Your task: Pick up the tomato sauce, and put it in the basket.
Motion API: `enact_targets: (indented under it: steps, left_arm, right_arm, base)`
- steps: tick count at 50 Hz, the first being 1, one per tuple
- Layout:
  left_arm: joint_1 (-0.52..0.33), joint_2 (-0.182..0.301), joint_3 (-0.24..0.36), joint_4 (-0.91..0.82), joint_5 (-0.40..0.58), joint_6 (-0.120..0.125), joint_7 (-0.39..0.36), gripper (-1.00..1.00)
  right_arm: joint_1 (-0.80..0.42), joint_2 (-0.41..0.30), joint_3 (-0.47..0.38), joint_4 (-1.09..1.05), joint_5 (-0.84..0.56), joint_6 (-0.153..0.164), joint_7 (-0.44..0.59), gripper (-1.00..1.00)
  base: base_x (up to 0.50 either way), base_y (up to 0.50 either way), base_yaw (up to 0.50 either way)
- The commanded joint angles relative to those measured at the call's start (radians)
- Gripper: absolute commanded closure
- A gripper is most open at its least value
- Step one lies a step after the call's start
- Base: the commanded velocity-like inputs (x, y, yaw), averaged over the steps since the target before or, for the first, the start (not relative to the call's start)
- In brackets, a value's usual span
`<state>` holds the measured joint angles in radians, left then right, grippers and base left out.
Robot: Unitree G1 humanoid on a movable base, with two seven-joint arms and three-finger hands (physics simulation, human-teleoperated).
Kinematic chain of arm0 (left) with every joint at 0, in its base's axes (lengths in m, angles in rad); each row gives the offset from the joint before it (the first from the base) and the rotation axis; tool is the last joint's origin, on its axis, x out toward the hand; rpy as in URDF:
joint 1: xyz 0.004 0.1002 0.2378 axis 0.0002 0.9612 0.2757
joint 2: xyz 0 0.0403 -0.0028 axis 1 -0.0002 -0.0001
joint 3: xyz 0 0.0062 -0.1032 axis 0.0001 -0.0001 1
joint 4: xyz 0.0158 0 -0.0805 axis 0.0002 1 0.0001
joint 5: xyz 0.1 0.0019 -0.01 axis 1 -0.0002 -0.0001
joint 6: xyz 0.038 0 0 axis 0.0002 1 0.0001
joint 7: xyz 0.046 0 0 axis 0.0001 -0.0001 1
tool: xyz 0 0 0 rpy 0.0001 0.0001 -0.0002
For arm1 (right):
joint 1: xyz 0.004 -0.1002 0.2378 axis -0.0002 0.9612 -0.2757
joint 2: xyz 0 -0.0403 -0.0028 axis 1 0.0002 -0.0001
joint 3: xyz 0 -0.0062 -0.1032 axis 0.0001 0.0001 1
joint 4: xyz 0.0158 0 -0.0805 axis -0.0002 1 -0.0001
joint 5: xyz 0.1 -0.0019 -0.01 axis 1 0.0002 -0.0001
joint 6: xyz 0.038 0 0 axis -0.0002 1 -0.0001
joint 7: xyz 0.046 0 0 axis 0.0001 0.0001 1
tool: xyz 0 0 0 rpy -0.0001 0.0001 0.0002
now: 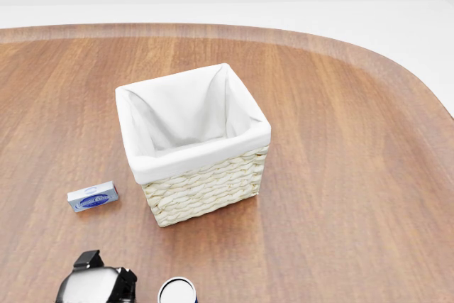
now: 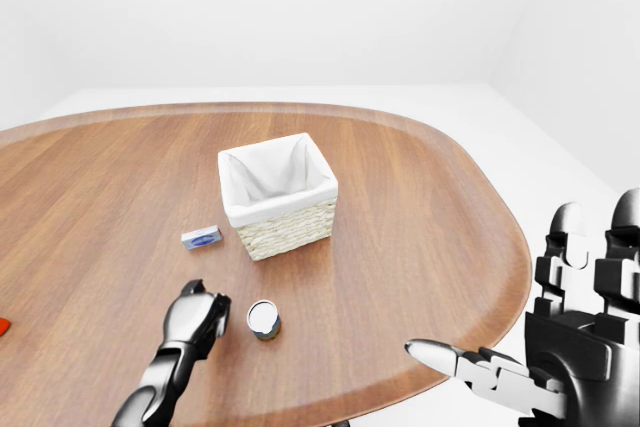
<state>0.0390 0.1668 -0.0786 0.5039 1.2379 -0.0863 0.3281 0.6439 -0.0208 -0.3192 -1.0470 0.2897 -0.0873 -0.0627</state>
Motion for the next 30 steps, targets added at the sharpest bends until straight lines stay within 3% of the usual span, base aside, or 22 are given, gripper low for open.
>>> enact_targets:
  steps: [1,8,16,18,22,24,27,30]
  left_arm:
    - [-0.019,-0.018,0.061,-0.176,-0.131,0.016,0.035,1.00]
    - [-0.016,-0.026,0.098,-0.321,-0.182,0.032,0.036,1.00]
    - [0.002,-0.048,0.129,-0.463,-0.260,0.017,0.010,1.00]
    - [0.009,-0.054,0.130,-0.513,-0.265,0.027,-0.012,1.00]
    - [-0.008,-0.078,0.147,-0.668,-0.316,0.073,-0.095,1.00]
    - [-0.042,-0.099,0.142,-0.744,-0.383,0.116,-0.190,1.00]
    - [-0.107,-0.102,0.121,-0.775,-0.395,0.174,-0.256,1.00]
    - [-0.226,-0.109,0.098,-0.797,-0.407,0.174,-0.330,1.00]
  right_arm:
    - [-0.002,-0.002,-0.001,0.000,0.002,0.000,-0.002,-1.00]
    - [0.004,-0.015,-0.001,0.000,0.009,0.000,-0.012,-1.00]
    - [0.007,-0.021,-0.003,0.000,0.013,0.000,-0.016,-1.00]
    - [0.006,-0.024,-0.001,0.000,0.012,0.000,-0.020,-1.00]
    - [0.005,-0.033,0.004,0.000,0.009,0.000,-0.028,-1.00]
    - [0.000,-0.030,0.007,0.000,0.003,0.000,-0.027,-1.00]
    - [-0.006,-0.013,0.007,0.000,-0.005,0.000,-0.011,-1.00]
    - [-0.005,-0.003,-0.001,0.000,0.000,0.000,-0.001,-1.00]
  base:
    - [0.00,0.00,0.00]
    - [0.00,0.00,0.00]
    - [0.00,0.00,0.00]
    - [0.00,0.00,0.00]
    - [0.00,0.00,0.00]
    - [0.00,0.00,0.00]
    - [0.00,0.00,0.00]
    - [0.00,0.00,0.00]
